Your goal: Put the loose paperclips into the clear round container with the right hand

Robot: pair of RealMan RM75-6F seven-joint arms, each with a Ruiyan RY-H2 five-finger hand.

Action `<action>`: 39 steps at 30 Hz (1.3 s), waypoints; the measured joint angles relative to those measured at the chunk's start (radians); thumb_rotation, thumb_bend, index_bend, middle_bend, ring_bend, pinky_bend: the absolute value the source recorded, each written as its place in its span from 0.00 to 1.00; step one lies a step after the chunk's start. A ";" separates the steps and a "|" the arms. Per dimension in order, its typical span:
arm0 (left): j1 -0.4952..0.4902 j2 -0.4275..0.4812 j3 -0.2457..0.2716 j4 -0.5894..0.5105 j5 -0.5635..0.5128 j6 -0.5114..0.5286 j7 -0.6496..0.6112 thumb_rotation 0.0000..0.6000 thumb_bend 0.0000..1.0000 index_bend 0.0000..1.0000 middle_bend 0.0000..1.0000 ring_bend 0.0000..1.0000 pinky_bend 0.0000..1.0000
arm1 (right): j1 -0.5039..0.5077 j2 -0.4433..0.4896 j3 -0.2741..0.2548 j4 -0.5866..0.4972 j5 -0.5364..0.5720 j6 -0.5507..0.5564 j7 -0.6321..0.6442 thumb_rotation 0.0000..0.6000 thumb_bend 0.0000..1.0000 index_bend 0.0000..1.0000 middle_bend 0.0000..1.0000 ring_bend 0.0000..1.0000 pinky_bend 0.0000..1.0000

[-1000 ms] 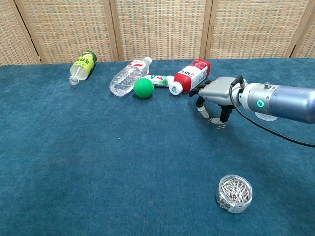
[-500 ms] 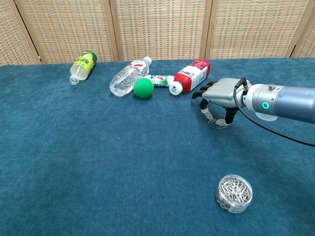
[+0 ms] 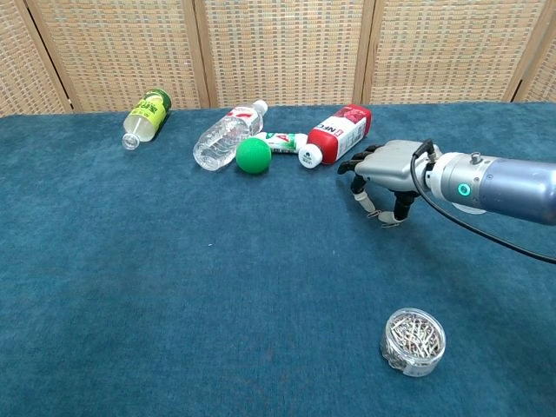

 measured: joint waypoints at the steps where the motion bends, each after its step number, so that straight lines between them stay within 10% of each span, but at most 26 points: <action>1: 0.000 0.000 0.000 0.000 0.000 -0.001 -0.001 1.00 0.00 0.00 0.00 0.00 0.00 | 0.000 -0.003 0.000 0.004 -0.002 -0.001 0.002 1.00 0.37 0.56 0.04 0.00 0.00; 23: 0.000 0.000 0.001 -0.001 0.001 0.001 0.000 1.00 0.00 0.00 0.00 0.00 0.00 | -0.012 -0.035 0.005 0.049 -0.050 0.068 0.073 1.00 0.40 0.62 0.04 0.00 0.00; 39: 0.004 0.006 0.008 -0.010 0.026 0.009 -0.009 1.00 0.00 0.00 0.00 0.00 0.00 | -0.050 0.099 0.022 -0.165 -0.064 0.163 0.060 1.00 0.40 0.62 0.04 0.00 0.00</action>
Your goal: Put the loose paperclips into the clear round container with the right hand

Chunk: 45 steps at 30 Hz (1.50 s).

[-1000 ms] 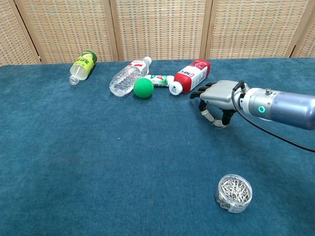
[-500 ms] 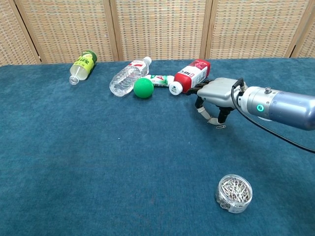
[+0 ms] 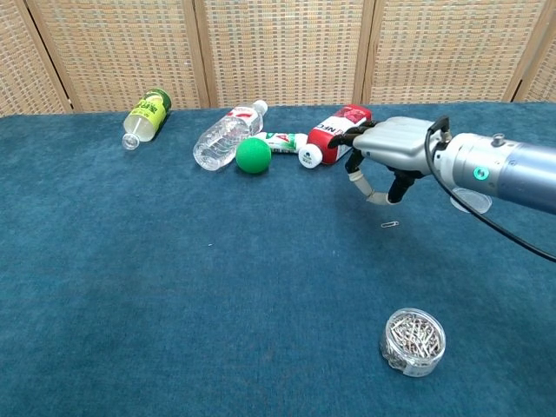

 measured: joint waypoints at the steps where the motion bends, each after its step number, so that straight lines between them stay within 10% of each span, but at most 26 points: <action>1: 0.001 0.002 0.001 -0.002 0.005 0.002 -0.003 1.00 0.00 0.00 0.00 0.00 0.00 | -0.005 0.018 -0.001 -0.027 -0.003 0.010 -0.004 1.00 0.40 0.62 0.04 0.00 0.00; 14: 0.005 0.010 0.011 -0.015 0.041 0.012 -0.011 1.00 0.00 0.00 0.00 0.00 0.00 | -0.113 0.296 -0.099 -0.432 -0.111 0.138 -0.118 1.00 0.40 0.63 0.04 0.00 0.00; 26: 0.009 0.012 0.014 -0.024 0.052 0.020 -0.003 1.00 0.00 0.00 0.00 0.00 0.00 | -0.202 0.383 -0.247 -0.597 -0.265 0.184 -0.166 1.00 0.40 0.63 0.04 0.00 0.00; 45: 0.010 0.016 0.013 -0.022 0.053 0.019 -0.016 1.00 0.00 0.00 0.00 0.00 0.00 | -0.181 0.311 -0.194 -0.660 -0.250 0.093 -0.285 1.00 0.40 0.63 0.04 0.00 0.00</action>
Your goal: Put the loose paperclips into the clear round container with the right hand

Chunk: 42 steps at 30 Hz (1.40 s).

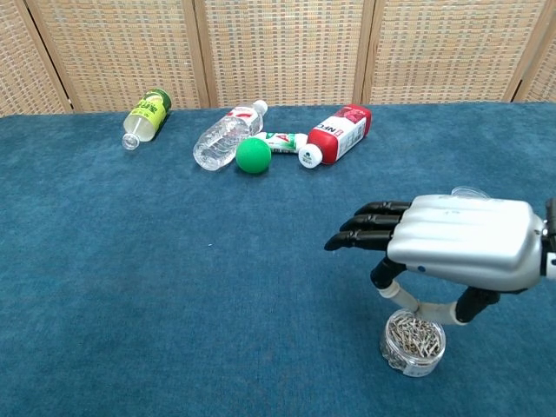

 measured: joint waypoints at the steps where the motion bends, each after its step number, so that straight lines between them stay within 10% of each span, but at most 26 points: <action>1: 0.000 0.001 0.000 0.000 0.001 0.001 -0.001 1.00 0.00 0.00 0.00 0.00 0.00 | 0.001 -0.004 0.001 -0.002 0.003 -0.007 -0.008 1.00 0.40 0.63 0.04 0.00 0.00; 33: 0.003 0.006 0.001 -0.002 0.006 0.001 -0.011 1.00 0.00 0.00 0.00 0.00 0.00 | 0.003 -0.023 0.011 0.017 0.031 -0.071 -0.113 1.00 0.40 0.63 0.04 0.00 0.00; 42: 0.004 0.008 0.002 -0.004 0.008 0.001 -0.009 1.00 0.00 0.00 0.00 0.00 0.00 | -0.004 -0.011 0.010 0.011 0.032 -0.069 -0.135 1.00 0.06 0.59 0.04 0.00 0.00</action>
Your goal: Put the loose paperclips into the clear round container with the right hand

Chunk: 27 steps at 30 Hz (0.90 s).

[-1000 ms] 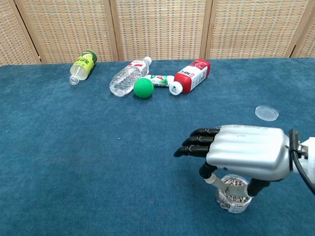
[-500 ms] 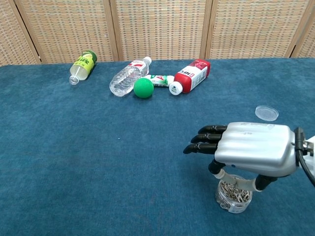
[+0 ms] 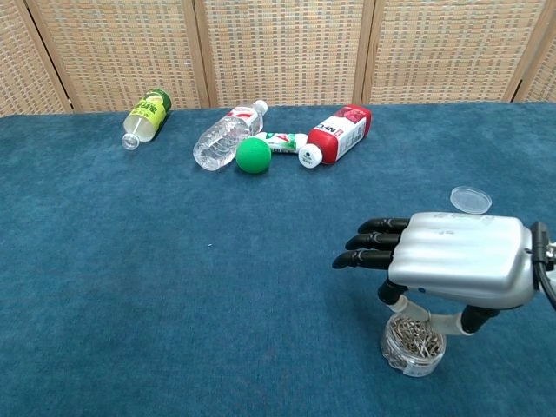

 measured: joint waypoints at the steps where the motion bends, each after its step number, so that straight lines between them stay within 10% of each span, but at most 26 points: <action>1: 0.001 0.001 0.000 -0.001 0.001 0.001 0.000 1.00 0.00 0.00 0.00 0.00 0.00 | -0.001 0.001 0.001 -0.002 0.002 0.001 -0.002 1.00 0.04 0.57 0.04 0.00 0.00; 19: 0.005 0.005 -0.001 -0.002 0.006 0.009 -0.007 1.00 0.00 0.00 0.00 0.00 0.00 | -0.015 0.036 0.039 -0.062 0.010 0.053 0.045 1.00 0.04 0.55 0.04 0.00 0.00; 27: 0.005 0.005 -0.001 -0.003 0.006 0.008 -0.007 1.00 0.00 0.00 0.00 0.00 0.00 | -0.017 0.077 0.114 -0.062 0.142 0.062 0.131 1.00 0.00 0.36 0.00 0.00 0.00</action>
